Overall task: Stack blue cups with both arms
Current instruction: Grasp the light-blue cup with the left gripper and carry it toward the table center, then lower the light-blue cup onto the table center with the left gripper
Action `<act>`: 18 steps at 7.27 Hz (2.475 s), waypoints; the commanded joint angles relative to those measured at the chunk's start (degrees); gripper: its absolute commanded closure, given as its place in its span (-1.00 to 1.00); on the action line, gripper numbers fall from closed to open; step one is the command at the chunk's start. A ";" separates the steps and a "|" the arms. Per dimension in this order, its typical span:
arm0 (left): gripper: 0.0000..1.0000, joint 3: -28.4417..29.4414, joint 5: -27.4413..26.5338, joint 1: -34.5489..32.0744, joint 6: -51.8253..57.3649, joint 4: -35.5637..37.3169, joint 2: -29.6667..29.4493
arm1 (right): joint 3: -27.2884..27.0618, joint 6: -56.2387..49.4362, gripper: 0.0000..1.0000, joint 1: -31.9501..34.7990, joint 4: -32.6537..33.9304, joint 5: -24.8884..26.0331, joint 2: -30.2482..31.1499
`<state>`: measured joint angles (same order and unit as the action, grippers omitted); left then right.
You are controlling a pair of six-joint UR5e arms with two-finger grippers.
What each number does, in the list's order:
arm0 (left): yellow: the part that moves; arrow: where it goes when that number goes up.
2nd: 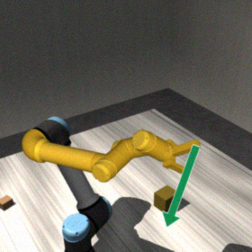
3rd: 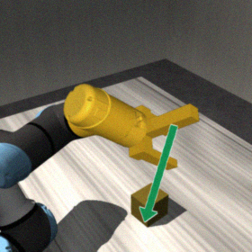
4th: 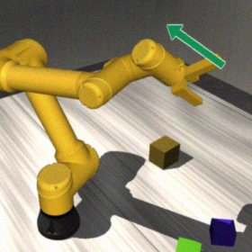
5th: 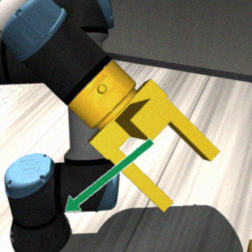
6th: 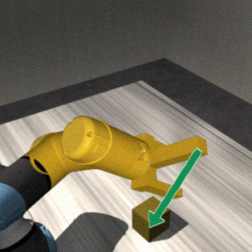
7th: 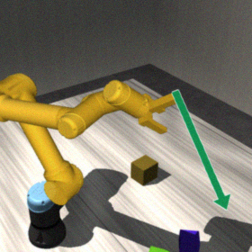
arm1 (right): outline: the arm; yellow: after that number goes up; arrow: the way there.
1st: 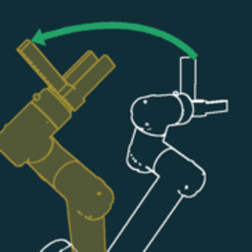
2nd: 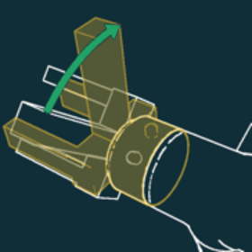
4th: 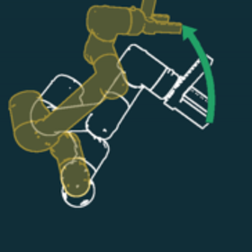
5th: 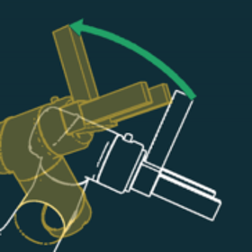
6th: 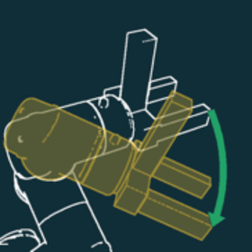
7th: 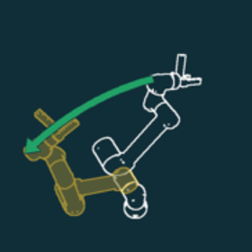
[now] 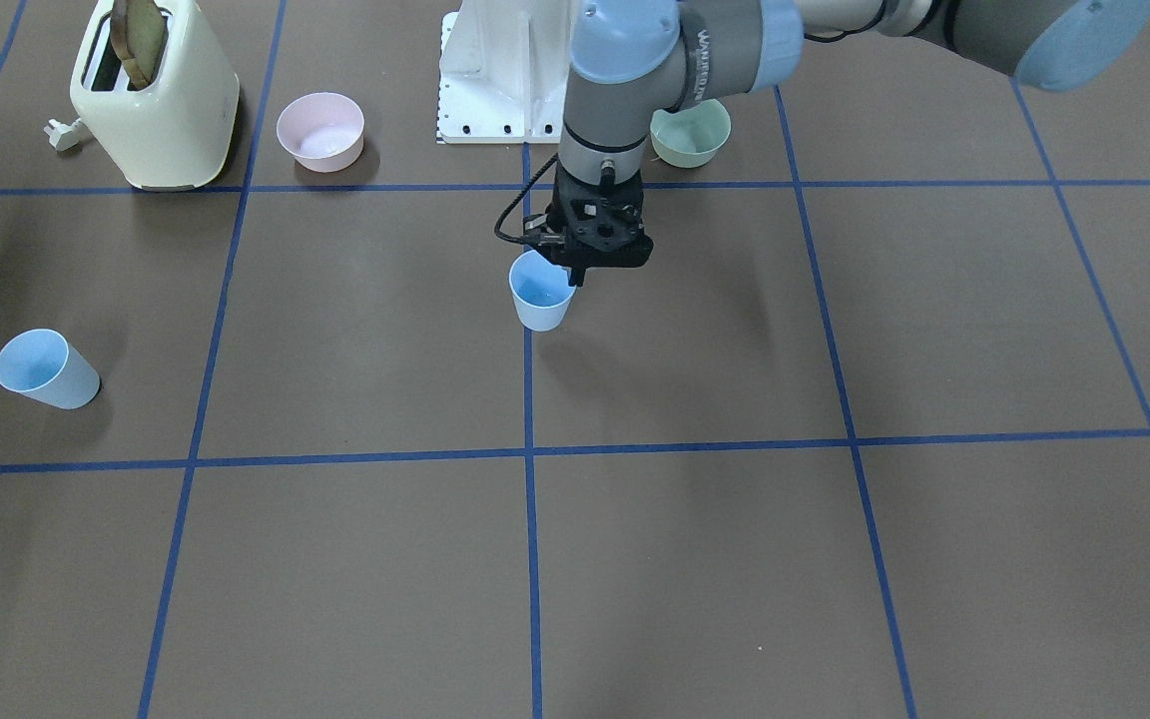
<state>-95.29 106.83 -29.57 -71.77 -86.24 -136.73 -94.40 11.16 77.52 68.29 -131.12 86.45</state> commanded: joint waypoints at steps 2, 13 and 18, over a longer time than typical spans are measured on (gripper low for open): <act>1.00 5.72 -2.94 2.32 -0.65 -3.93 -1.96 | 0.01 0.00 -1.00 0.00 0.00 0.08 0.04; 1.00 3.88 -2.76 1.79 -0.13 -3.67 -0.30 | 0.01 0.00 -1.00 0.00 0.00 0.08 0.04; -0.96 3.80 -2.94 1.79 -0.13 -3.85 0.94 | 0.01 0.00 -1.00 0.00 0.00 0.08 -0.05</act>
<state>-91.42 103.93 -27.78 -71.89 -90.05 -136.05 -94.39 11.19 77.52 68.29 -131.05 86.44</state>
